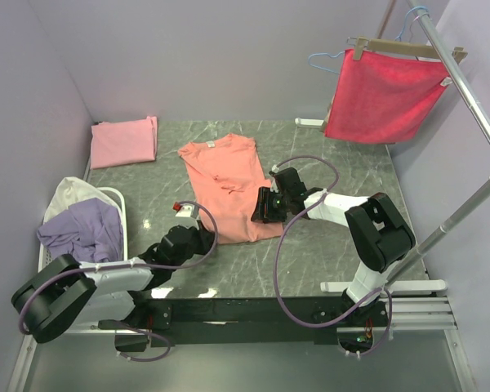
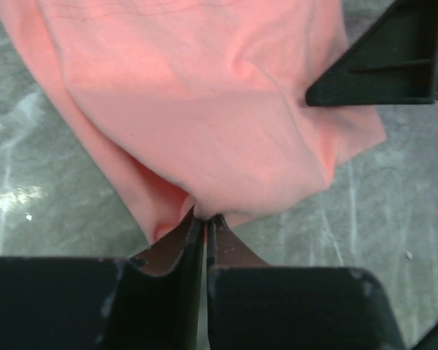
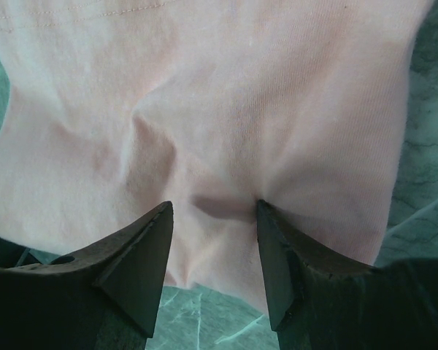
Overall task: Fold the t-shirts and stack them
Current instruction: Fold the folded rectangular tshirt in 1/3 of the way
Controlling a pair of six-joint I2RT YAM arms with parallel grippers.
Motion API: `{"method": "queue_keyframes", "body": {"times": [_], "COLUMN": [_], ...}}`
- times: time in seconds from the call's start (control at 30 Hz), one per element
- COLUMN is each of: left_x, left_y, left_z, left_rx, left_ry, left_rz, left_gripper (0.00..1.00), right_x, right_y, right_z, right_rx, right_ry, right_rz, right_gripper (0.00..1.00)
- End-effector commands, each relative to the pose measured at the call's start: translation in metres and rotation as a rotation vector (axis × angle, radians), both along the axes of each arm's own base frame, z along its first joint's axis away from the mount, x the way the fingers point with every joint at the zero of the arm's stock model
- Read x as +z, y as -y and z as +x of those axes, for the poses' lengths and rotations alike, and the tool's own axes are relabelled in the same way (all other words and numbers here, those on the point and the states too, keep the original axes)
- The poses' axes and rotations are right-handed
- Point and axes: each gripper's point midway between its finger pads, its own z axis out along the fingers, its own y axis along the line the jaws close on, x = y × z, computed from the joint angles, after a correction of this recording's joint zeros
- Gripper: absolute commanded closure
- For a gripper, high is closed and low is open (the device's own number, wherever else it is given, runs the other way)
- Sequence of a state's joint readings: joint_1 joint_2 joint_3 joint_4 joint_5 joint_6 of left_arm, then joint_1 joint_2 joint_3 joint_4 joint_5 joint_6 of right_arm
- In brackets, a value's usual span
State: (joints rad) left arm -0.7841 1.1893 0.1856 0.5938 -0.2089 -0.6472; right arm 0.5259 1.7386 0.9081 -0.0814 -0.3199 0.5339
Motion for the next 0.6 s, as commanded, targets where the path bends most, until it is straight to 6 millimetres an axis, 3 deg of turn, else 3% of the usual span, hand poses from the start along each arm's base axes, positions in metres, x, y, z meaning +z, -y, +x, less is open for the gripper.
{"method": "queue_keyframes", "body": {"times": [0.0, 0.07, 0.33, 0.57], "left_x": [0.009, 0.007, -0.034, -0.047], "left_y": [0.014, 0.014, 0.001, -0.004], "left_z": [-0.016, -0.023, -0.055, -0.067], "left_rx": [-0.063, -0.062, -0.039, 0.003], "left_ry": [-0.052, -0.088, -0.334, -0.425], "left_rz": [-0.074, -0.086, 0.005, 0.003], "left_gripper": [0.93, 0.95, 0.99, 0.98], "right_x": [-0.067, -0.067, -0.066, -0.070], "right_y": [0.046, 0.047, 0.049, 0.057], "right_z": [-0.060, -0.060, -0.063, -0.066], "right_rx": [-0.002, -0.003, 0.003, -0.040], "right_ry": [-0.225, -0.227, -0.234, -0.237], "right_rz": [-0.244, -0.244, -0.268, -0.314], "right_gripper": [0.42, 0.42, 0.42, 0.40]}}
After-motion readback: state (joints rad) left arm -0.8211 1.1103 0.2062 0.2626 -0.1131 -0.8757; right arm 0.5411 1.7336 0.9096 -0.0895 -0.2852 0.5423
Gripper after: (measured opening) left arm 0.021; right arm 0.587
